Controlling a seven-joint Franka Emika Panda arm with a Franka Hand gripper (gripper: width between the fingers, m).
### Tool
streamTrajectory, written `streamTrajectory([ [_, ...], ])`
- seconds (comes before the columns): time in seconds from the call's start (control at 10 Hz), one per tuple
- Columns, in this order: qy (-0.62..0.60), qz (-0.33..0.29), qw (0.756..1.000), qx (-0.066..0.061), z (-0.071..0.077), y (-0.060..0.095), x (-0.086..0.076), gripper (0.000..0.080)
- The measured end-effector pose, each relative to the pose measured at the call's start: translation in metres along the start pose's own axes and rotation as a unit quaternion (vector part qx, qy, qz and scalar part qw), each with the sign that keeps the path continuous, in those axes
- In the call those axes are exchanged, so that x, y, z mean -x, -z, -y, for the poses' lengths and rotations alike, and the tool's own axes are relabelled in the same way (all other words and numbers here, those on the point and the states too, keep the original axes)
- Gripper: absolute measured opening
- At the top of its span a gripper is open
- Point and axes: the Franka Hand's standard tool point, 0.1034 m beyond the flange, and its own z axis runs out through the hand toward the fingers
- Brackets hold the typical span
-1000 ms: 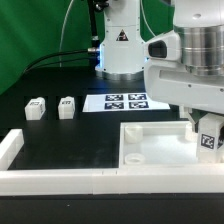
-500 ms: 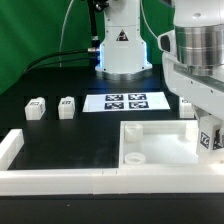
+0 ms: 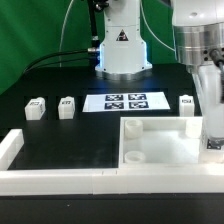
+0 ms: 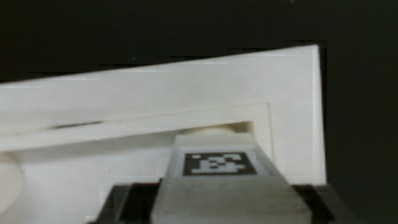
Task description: Assemble one leg
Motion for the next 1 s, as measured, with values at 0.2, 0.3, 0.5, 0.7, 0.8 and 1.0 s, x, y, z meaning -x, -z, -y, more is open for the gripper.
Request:
streamTrajectory([
  [0.2, -0.035, 0.001, 0.999, 0.0, 0.001, 0.0005, -0.0015, 0.0294],
  [0.3, -0.033, 0.001, 0.999, 0.0, 0.0004, -0.0001, -0.0009, 0.0294],
  [0.5, -0.029, 0.001, 1.0, 0.001, -0.0004, -0.0015, -0.0005, 0.0541],
  [0.7, -0.024, 0.001, 1.0, 0.002, -0.0009, -0.0023, 0.0, 0.0627],
  [0.8, -0.023, 0.001, 1.0, 0.002, -0.0011, -0.0025, 0.0002, 0.0643],
  [1.0, -0.02, 0.0, 1.0, 0.002, -0.0016, -0.0031, 0.0009, 0.0648],
])
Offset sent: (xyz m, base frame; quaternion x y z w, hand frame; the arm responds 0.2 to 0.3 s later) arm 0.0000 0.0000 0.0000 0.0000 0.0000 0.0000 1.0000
